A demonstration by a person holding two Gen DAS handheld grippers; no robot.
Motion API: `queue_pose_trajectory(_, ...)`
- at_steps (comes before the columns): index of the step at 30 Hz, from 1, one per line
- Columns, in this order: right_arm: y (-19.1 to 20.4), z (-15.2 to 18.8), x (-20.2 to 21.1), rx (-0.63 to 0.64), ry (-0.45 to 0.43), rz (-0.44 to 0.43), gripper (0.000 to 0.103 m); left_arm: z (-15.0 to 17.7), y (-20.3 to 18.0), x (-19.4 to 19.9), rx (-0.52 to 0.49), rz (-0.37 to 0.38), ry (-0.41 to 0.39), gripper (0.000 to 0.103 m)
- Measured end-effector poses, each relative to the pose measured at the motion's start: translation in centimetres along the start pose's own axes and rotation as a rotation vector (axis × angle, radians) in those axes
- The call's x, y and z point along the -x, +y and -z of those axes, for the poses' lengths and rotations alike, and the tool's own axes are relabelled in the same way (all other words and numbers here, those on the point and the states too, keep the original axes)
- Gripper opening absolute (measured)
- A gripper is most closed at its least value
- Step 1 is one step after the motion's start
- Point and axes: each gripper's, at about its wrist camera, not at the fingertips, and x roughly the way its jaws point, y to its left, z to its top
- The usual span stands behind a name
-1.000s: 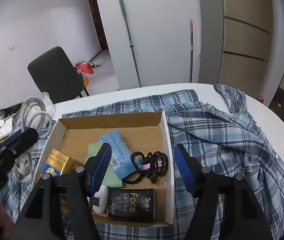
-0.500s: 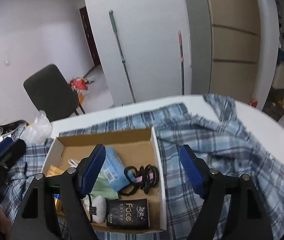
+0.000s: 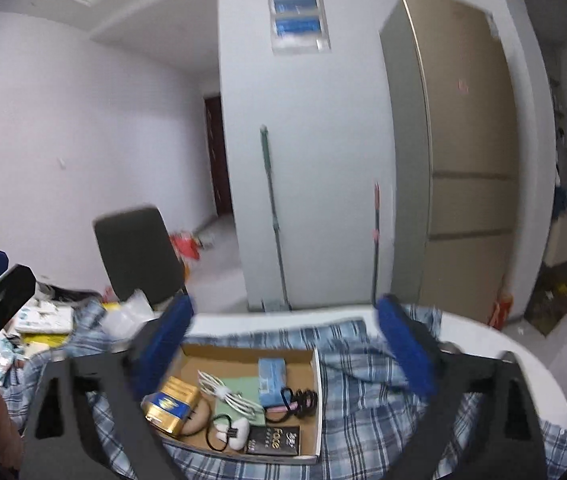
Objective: Organize soft objects
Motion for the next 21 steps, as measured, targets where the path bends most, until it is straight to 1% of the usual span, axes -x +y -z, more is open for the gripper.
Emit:
queue_pose_trajectory(2,0.0,-0.1,2.0,0.009,-0.068,0.012,0.103,-0.2,-0.1,1.6,-0.020,-0.009,-0.024,0.103)
queue_pose_trajectory(4,0.0,0.0,3.6,0.023,-0.104,0.031,0.103,-0.1,0.0,3.3,-0.031,-0.015,-0.043,0.103)
queue_pose_trajectory(8,0.1,0.5,5.3,0.051,-0.108,0.016,0.103,0.0,0.5,5.4,-0.012,-0.011,-0.057,0.103)
queue_pose_trajectory(11,0.2,1.2,6.3,0.074,-0.129,0.019,0.103,0.5,1.0,6.6,0.016,-0.002,-0.067,0.103)
queue_pose_trajectory(14,0.3,2.2,7.2,0.085,-0.159,0.014,0.103,1.3,1.0,7.4,0.022,0.000,-0.068,0.103)
queue_pose_trajectory(17,0.2,3.6,8.0,0.069,-0.182,-0.009,0.103,2.7,0.9,8.0,0.021,0.006,-0.068,0.103)
queue_pose_trajectory(20,-0.2,5.4,7.7,0.057,-0.172,-0.036,0.103,4.4,0.7,8.7,0.011,0.019,-0.065,0.103)
queue_pose_trajectory(21,-0.3,6.1,7.6,0.058,-0.170,-0.041,0.103,5.2,0.5,8.9,-0.003,0.006,-0.077,0.103)
